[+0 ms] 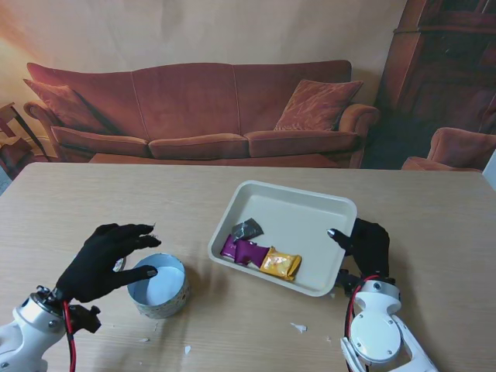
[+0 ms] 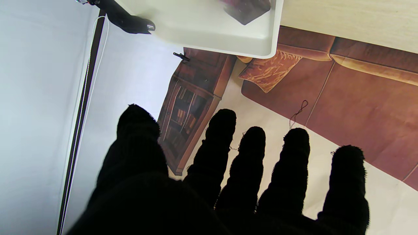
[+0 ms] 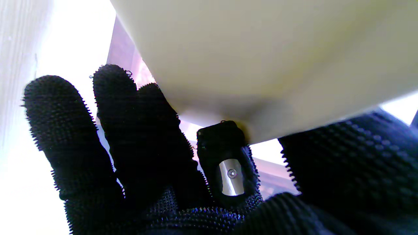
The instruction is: Pour cookies into a cookie box
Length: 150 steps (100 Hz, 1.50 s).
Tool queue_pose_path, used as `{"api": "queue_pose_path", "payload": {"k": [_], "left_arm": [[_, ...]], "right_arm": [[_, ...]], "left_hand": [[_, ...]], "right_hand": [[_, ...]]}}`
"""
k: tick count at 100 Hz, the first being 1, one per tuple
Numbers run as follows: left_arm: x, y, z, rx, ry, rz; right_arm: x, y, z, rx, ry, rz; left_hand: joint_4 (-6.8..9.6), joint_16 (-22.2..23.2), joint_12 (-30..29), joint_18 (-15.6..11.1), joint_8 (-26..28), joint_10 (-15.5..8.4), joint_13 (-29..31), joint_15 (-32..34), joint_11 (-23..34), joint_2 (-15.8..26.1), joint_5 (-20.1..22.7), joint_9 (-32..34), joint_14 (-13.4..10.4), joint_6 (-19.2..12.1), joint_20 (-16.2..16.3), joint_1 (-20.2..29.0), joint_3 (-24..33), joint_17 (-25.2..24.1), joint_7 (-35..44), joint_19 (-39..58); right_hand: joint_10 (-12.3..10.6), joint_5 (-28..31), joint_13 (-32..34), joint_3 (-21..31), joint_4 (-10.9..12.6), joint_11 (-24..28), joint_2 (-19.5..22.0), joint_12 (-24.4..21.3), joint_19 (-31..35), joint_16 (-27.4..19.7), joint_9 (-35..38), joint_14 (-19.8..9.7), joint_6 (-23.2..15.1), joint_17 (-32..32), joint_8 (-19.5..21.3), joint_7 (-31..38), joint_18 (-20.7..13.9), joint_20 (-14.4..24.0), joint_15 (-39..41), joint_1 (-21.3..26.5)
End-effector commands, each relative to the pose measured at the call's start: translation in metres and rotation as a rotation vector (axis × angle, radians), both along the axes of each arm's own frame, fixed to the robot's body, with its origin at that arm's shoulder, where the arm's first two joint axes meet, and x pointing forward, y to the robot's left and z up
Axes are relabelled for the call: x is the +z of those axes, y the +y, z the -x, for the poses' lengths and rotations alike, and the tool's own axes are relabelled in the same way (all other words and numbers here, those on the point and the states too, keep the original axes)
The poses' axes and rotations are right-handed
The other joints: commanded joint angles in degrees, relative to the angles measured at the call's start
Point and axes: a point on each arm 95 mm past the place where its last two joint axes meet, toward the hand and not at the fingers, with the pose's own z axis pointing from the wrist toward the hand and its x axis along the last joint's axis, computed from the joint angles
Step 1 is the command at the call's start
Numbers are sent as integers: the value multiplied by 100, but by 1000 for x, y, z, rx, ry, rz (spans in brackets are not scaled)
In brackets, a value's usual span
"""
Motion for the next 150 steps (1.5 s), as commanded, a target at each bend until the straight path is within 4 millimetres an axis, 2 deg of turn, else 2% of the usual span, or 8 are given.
{"api": "queue_pose_path", "payload": {"k": [1, 24, 50, 78, 91, 111, 150], "left_arm": [[0, 0, 2, -3, 1, -3], [2, 2, 5, 2, -10, 3], [1, 3, 7, 9, -22, 18], [2, 5, 6, 15, -35, 25], [3, 7, 7, 17, -45, 28], [4, 10, 7, 24, -52, 37], [5, 11, 7, 22, -60, 41]], "right_arm": [[10, 11, 3, 27, -33, -29], [35, 27, 3, 71, -88, -37], [65, 50, -6, 144, -155, 1], [86, 80, -17, 230, -207, 28], [87, 95, -23, 277, -203, 37], [78, 113, -35, 341, -183, 52], [64, 127, -58, 391, -175, 103]], "left_hand": [[-21, 13, -5, 111, -2, 50, 178, 41, -60, 270, 63, 57, 36, -7, -64, 105, -98, 19, -38, 75], [-22, 18, 0, 110, 1, 55, 203, 53, -50, 265, 80, 98, 47, -4, -69, 102, -102, 24, -30, 79], [-22, 19, -3, 121, 0, 63, 215, 56, -58, 267, 94, 113, 53, -7, -72, 107, -100, 35, -27, 87], [-22, 17, -4, 126, 0, 69, 228, 58, -63, 264, 105, 130, 60, 0, -81, 116, -100, 35, -24, 88], [-23, 17, -4, 134, 0, 65, 234, 59, -64, 260, 107, 138, 62, 3, -82, 119, -100, 41, -25, 93], [-23, 16, -2, 138, 1, 77, 243, 62, -59, 256, 126, 162, 70, 0, -86, 126, -99, 41, -18, 97], [-22, 14, -4, 150, 0, 71, 251, 62, -69, 253, 130, 172, 68, 0, -96, 116, -100, 40, -19, 99]], "right_hand": [[-761, 164, 109, 2599, -337, 153, -156, -80, 236, 64, 300, -74, -1208, 131, 153, 153, 88, -11, 201, 2904], [-731, 160, 128, 2631, -357, 182, -208, -87, 270, 64, 317, -37, -1194, 162, 154, 149, 127, -2, 262, 2911], [-737, 160, 144, 2682, -368, 226, -252, -88, 327, 62, 327, -39, -1191, 190, 155, 149, 126, 3, 323, 2896], [-744, 149, 176, 2744, -366, 271, -293, -87, 397, 61, 338, -50, -1191, 221, 156, 146, 112, 10, 384, 2869], [-749, 122, 178, 2765, -360, 288, -297, -88, 412, 54, 333, -50, -1201, 229, 163, 142, 103, 4, 395, 2856], [-744, 109, 181, 2777, -362, 300, -313, -93, 420, 52, 329, -47, -1206, 230, 171, 146, 115, -5, 411, 2855], [-762, 108, 183, 2801, -371, 342, -334, -88, 459, 61, 330, -54, -1219, 250, 164, 156, 108, -4, 461, 2850]]}}
